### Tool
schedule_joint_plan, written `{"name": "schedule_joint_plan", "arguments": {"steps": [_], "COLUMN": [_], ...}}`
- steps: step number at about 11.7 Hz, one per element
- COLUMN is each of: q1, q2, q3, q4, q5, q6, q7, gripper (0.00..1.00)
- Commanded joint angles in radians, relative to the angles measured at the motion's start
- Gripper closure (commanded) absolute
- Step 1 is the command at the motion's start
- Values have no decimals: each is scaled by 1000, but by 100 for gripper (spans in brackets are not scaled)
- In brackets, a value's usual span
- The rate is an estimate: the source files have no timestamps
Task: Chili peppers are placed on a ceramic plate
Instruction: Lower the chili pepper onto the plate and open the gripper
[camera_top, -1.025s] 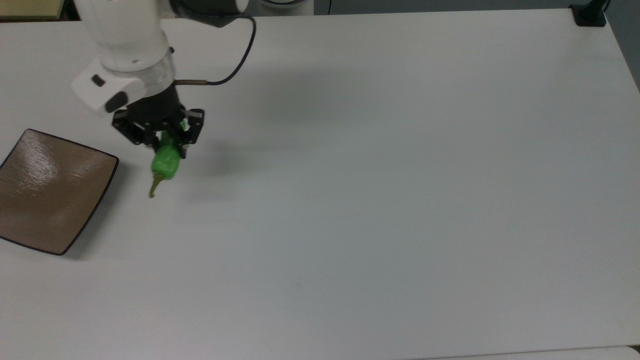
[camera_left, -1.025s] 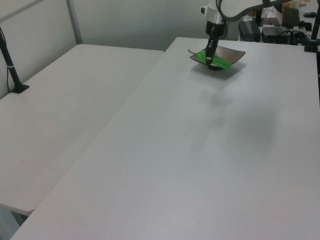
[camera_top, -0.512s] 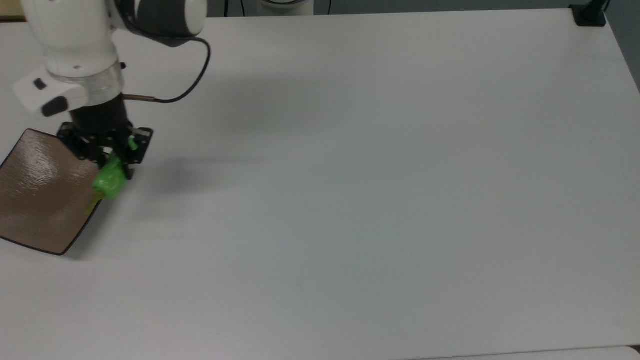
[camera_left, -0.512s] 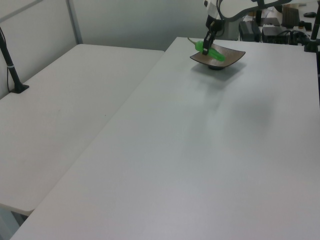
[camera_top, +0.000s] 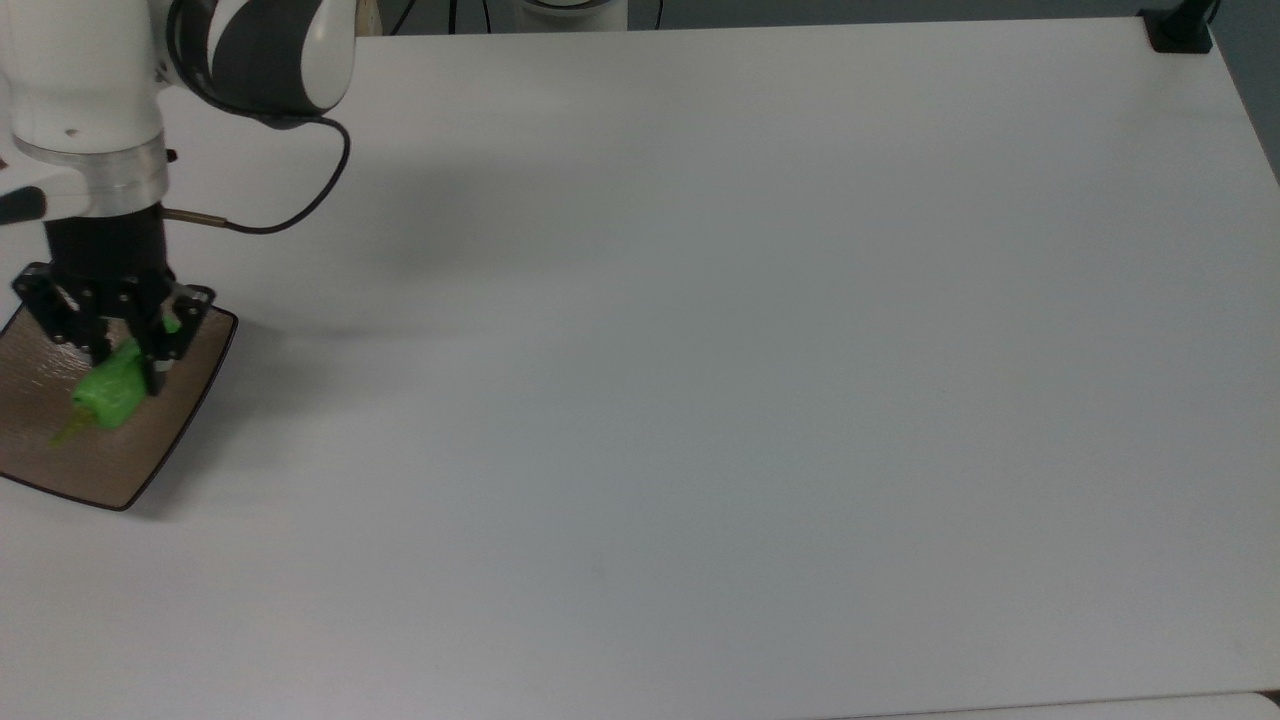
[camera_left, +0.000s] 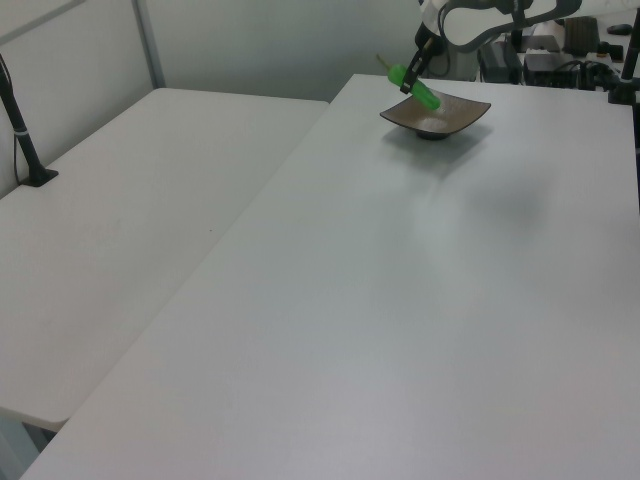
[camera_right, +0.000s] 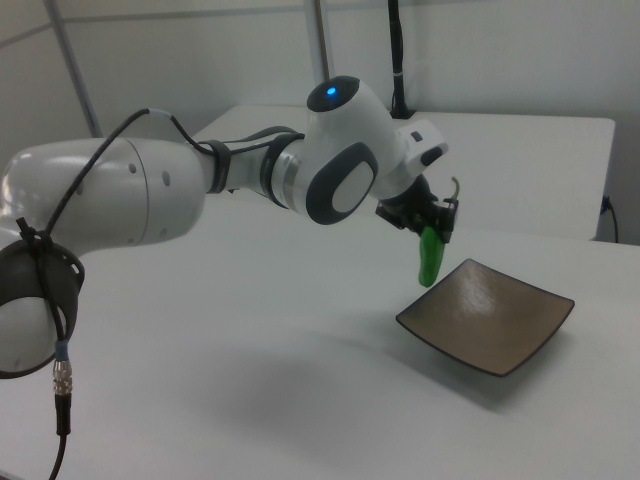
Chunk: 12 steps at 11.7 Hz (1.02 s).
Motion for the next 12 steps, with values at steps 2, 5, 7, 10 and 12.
{"name": "schedule_joint_plan", "arguments": {"steps": [2,5,7,10,12], "q1": [-32,-42,-47,-42,-38], "q2": [27,28,40,50,42], "q3": [1,-2,-2,2,2], "q4": [23,-1,-68,-83,-82], "q5": [-4,-15,-32,-18,-18], "q6": [131,191,379,445,429], "q7": [-135,-223,-231,-216,-170], "gripper": [83,56,0,0,0]}}
